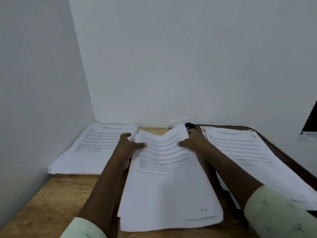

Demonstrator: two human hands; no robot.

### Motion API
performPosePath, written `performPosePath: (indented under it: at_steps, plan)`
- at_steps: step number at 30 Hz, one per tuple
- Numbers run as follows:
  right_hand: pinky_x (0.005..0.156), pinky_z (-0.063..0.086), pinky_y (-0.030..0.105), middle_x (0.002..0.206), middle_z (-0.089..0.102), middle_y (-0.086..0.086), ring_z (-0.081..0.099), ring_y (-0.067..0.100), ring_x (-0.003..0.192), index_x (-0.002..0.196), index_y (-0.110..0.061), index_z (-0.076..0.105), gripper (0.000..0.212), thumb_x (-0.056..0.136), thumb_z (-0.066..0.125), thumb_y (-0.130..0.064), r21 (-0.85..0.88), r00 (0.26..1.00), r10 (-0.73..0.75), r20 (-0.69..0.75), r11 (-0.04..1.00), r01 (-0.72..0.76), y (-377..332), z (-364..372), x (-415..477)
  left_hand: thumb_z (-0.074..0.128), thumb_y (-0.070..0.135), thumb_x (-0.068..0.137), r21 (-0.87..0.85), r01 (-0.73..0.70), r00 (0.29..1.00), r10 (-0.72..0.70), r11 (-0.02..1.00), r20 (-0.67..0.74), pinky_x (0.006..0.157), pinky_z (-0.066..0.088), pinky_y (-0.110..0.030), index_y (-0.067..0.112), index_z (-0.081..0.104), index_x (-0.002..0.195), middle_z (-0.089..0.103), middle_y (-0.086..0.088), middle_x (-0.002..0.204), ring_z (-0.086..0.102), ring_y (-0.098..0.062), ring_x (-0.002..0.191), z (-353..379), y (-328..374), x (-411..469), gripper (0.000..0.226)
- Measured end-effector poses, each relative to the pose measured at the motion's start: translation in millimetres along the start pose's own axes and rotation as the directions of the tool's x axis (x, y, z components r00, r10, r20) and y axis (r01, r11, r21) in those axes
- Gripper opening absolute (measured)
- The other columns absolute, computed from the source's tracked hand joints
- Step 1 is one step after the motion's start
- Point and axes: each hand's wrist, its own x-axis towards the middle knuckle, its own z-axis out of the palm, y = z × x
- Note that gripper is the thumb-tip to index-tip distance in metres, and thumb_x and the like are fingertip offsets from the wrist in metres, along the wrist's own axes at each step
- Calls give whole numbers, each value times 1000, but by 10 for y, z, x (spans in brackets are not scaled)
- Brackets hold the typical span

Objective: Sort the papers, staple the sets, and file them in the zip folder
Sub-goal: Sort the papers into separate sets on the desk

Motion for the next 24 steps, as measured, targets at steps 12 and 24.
performPosePath:
  at_steps: [12, 24]
  plan:
    - [79, 58, 36, 88, 76, 8, 73, 26, 87, 89, -7, 69, 17, 77, 80, -8, 591, 918, -95, -384, 739, 323, -66, -470, -365, 56, 5, 95, -496, -154, 949, 268, 855, 167, 73, 60, -34, 2, 66, 117, 72, -17, 113, 73, -28, 97, 44, 247, -177, 25]
    - [83, 58, 25, 107, 75, 3, 72, 14, 98, 112, -11, 67, 22, 101, 47, -8, 765, 961, -13, -275, 603, 227, 158, -526, -262, 54, 4, 98, -420, -284, 958, 272, 862, -91, 71, 60, -25, 8, 71, 102, 77, -3, 94, 74, -15, 86, 18, 207, -154, 17]
